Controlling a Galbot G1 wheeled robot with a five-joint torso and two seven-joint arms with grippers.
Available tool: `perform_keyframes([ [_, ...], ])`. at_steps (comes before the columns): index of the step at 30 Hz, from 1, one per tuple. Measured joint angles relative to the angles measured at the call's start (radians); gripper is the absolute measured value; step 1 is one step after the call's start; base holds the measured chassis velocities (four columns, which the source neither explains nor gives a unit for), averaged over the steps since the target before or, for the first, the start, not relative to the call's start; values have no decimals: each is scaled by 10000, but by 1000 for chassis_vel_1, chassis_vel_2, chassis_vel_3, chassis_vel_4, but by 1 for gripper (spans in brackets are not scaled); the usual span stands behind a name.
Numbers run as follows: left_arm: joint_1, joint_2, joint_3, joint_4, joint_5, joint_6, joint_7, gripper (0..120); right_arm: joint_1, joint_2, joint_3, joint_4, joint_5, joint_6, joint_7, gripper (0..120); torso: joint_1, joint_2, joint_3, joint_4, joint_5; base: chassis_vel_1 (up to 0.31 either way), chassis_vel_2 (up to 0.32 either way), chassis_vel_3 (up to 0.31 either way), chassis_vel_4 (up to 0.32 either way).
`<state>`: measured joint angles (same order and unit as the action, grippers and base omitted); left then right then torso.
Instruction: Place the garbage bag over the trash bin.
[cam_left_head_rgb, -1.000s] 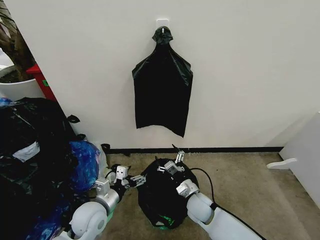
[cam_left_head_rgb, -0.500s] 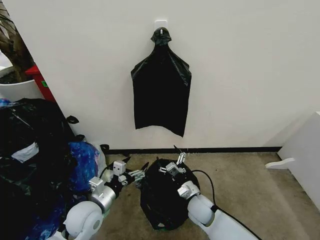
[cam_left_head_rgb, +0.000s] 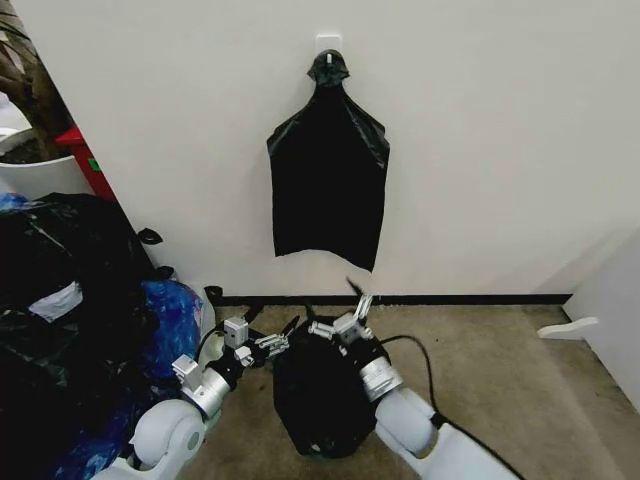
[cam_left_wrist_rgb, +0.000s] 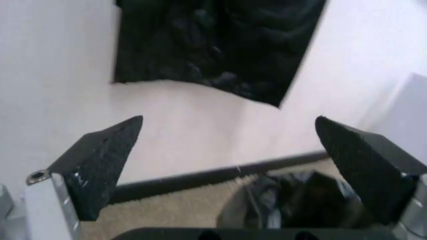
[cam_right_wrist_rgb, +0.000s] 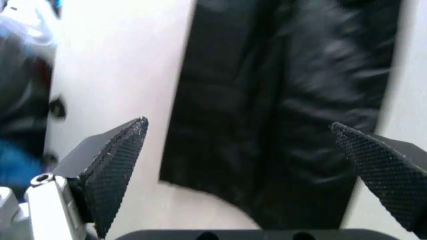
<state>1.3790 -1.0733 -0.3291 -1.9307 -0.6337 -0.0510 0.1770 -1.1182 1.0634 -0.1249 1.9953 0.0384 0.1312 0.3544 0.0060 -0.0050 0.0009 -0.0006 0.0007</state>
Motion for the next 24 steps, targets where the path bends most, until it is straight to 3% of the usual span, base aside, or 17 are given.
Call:
perform_keyframes([
  [3, -5, -559, -23, -420, 191, -477, -838, 100, -584, -135, 942, 1116, 790, -294, 407, 100, -1, 0, -2, 2, -4, 0, 0, 0, 0],
  [5, 20, -718, -36, -571, 233, -554, -993, 100, -707, -86, 1193, 1210, 840, -294, 425, 100, -1, 0, -3, 5, -4, 0, 0, 0, 0],
  [7, 104, -1191, -173, -1024, 507, -732, -1340, 100, -1274, 208, 2211, 1445, 743, -261, 372, 100, -2, 1, -4, 1, -4, 0, 0, 0, 0],
  [9, 276, -1854, -695, -1526, 1348, -1196, -1583, 100, -2190, 1033, 3976, 1707, 0, 123, -441, 100, -3, 1, -5, -4, -2, 0, 0, 0, 0],
  [12, 408, -2324, -1268, -1744, 1867, -1706, -1697, 100, -2914, 2071, 5653, 1890, -828, 586, -1476, 100, -4, 1, -6, 2, -5, 0, 0, 0, 0],
  [13, 408, -2324, -1268, -1744, 1867, -1706, -1697, 100, -2914, 2071, 5653, 1890, -828, 586, -1476, 100, -4, 1, -6, 2, -5, 0, 0, 0, 0],
  [16, 595, -2632, -1909, -2001, 1974, -1872, -1838, 100, -3878, 3216, 6840, 2195, -1035, 1141, -2879, 100, -4, 2, -6, -1, -3, 0, 0, 0, 0],
  [18, 675, -2657, -2192, -2147, 2042, -1871, -1847, 100, -4369, 3548, 7075, 2457, -797, 1175, -3398, 100, -5, 2, -6, -2, -5, 0, 0, 0, 0],
  [24, 875, -2551, -2912, -2817, 2224, -1752, -1553, 100, -4994, 3927, 7655, 2529, -384, 587, -3639, 100, -5, 2, -6, 4, -6, 0, 0, 0, 0],
])
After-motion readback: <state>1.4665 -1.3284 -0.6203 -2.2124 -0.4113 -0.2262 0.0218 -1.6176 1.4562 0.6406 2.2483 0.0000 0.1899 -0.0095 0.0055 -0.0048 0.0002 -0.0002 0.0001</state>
